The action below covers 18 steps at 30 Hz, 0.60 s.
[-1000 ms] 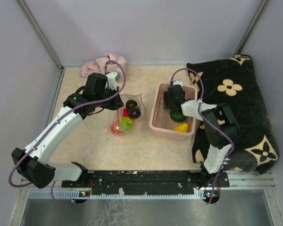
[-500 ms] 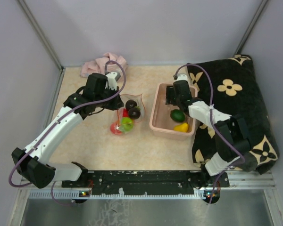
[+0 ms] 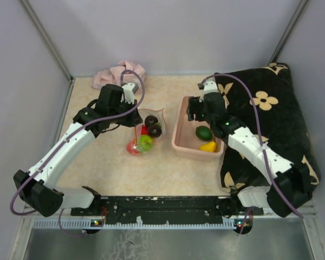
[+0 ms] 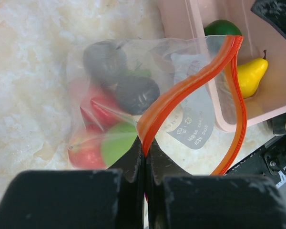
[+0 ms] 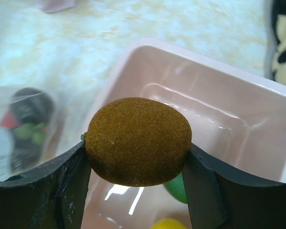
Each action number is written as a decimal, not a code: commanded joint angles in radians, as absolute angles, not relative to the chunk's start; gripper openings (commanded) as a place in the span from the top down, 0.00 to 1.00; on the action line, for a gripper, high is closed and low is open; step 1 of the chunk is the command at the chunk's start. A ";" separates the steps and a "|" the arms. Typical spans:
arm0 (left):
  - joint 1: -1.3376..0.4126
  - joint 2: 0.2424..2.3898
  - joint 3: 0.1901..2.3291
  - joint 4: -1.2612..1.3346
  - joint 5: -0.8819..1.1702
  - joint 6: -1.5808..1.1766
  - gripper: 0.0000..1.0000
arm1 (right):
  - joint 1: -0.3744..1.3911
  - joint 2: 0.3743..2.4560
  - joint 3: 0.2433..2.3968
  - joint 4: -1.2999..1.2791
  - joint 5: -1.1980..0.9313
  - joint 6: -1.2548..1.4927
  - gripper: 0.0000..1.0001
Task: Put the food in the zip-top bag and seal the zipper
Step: Pick up the fake fruit from the bin, then place the fake fruit in the zipper food storage bag.
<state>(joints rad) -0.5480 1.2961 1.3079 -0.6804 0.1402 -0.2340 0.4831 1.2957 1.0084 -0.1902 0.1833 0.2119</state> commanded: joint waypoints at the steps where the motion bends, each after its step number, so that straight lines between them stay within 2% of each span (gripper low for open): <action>1: -0.546 1.302 1.318 -0.646 0.159 -0.234 1.00 | 0.573 1.190 1.055 -0.202 0.148 0.151 0.56; 11: -0.546 1.305 1.315 -0.642 0.172 -0.239 1.00 | 0.783 1.066 1.089 -0.175 0.024 0.074 0.55; 18: -0.546 1.301 1.310 -0.639 0.179 -0.241 1.00 | 0.896 1.104 1.111 -0.121 -0.091 0.037 0.54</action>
<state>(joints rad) -0.5480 1.3037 1.3079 -0.6739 0.1562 -0.2348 0.8551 1.0851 1.0485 -0.1967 -0.0055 0.0784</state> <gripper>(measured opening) 0.007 0.672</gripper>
